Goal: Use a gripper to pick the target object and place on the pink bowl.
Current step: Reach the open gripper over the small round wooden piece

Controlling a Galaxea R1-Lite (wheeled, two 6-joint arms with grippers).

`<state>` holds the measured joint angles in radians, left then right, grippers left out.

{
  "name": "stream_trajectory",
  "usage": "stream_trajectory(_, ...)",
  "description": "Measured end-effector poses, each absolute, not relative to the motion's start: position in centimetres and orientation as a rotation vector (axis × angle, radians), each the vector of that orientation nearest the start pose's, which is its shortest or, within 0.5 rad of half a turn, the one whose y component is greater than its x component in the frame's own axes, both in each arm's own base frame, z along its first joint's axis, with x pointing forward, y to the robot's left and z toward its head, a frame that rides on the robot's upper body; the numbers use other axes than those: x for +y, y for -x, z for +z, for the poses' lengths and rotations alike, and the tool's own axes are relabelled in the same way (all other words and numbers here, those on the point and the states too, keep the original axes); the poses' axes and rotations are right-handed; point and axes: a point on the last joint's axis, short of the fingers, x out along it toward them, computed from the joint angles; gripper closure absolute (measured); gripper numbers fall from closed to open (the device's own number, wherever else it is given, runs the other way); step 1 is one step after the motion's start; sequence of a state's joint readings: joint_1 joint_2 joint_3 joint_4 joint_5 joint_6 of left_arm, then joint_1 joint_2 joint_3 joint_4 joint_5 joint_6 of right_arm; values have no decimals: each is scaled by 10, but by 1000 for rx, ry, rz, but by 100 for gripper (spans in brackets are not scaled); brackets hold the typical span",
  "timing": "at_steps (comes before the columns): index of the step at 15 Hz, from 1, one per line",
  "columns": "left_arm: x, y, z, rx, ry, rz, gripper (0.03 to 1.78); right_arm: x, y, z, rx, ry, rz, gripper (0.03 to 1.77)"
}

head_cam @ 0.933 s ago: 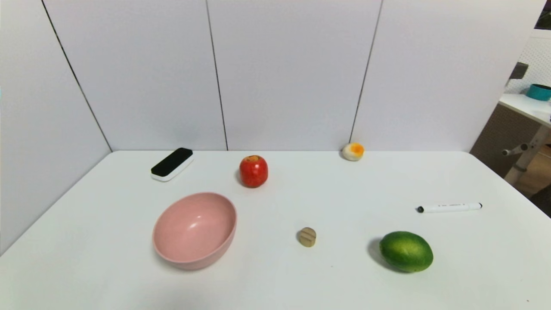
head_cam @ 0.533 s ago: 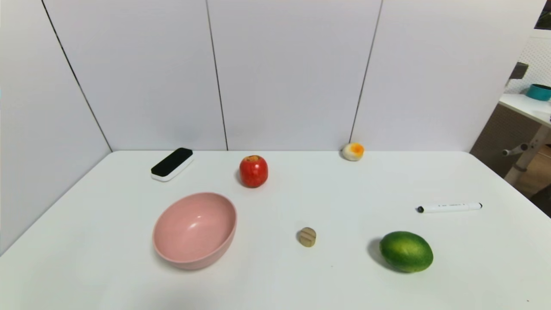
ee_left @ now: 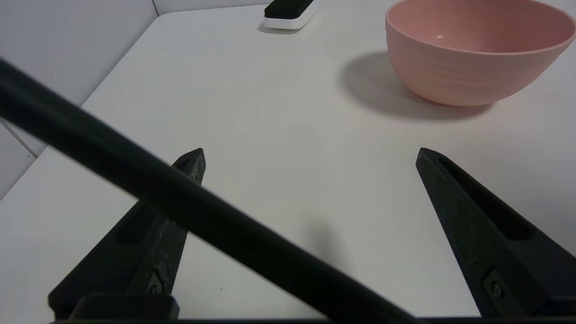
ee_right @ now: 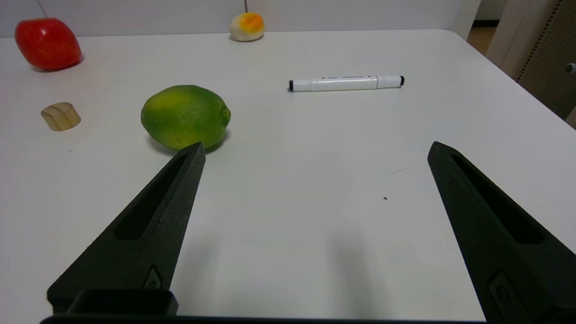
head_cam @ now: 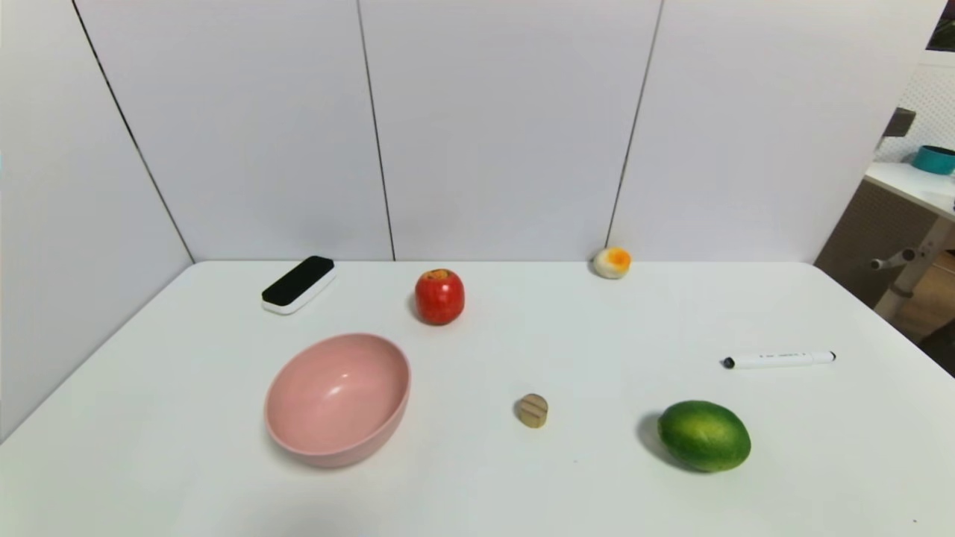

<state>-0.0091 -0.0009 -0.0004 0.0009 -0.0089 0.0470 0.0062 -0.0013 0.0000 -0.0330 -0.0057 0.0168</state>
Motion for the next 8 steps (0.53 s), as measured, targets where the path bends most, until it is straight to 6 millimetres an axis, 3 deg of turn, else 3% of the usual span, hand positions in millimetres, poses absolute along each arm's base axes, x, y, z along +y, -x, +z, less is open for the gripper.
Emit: stream_trajectory(8, 0, 23, 76, -9, 35, -14, 12, 0, 23, 79, -34, -17, 0, 9)
